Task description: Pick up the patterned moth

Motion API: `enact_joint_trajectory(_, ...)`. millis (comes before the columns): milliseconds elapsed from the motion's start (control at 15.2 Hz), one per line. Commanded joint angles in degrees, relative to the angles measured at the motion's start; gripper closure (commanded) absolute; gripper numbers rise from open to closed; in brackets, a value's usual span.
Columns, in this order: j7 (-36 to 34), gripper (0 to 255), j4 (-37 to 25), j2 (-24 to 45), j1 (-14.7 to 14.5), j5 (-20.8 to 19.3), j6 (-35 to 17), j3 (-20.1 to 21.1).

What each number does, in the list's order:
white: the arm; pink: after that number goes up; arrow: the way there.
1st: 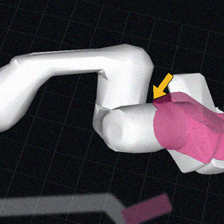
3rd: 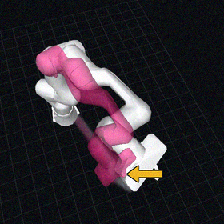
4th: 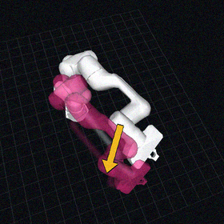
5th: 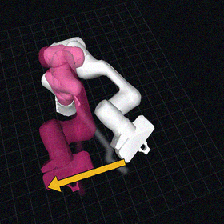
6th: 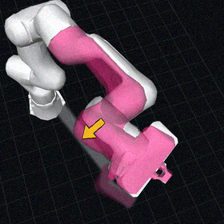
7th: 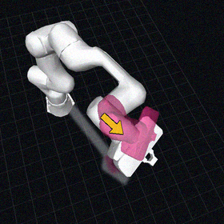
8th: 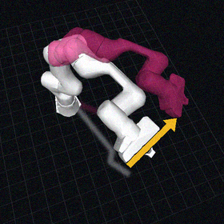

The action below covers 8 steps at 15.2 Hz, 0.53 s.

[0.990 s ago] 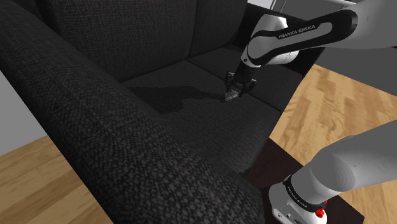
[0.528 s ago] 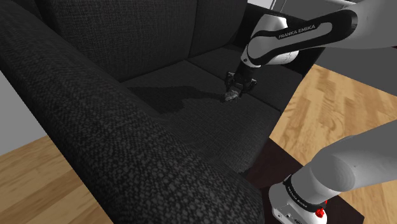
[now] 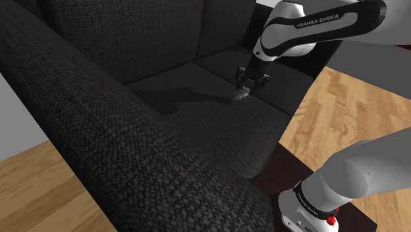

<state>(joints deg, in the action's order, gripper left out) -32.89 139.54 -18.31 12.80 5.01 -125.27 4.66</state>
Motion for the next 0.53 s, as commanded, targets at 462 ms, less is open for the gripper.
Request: enact_joint_trajectory(462,-0.33,255,-4.63,-2.04,0.07,-0.22,6.7,-0.16)
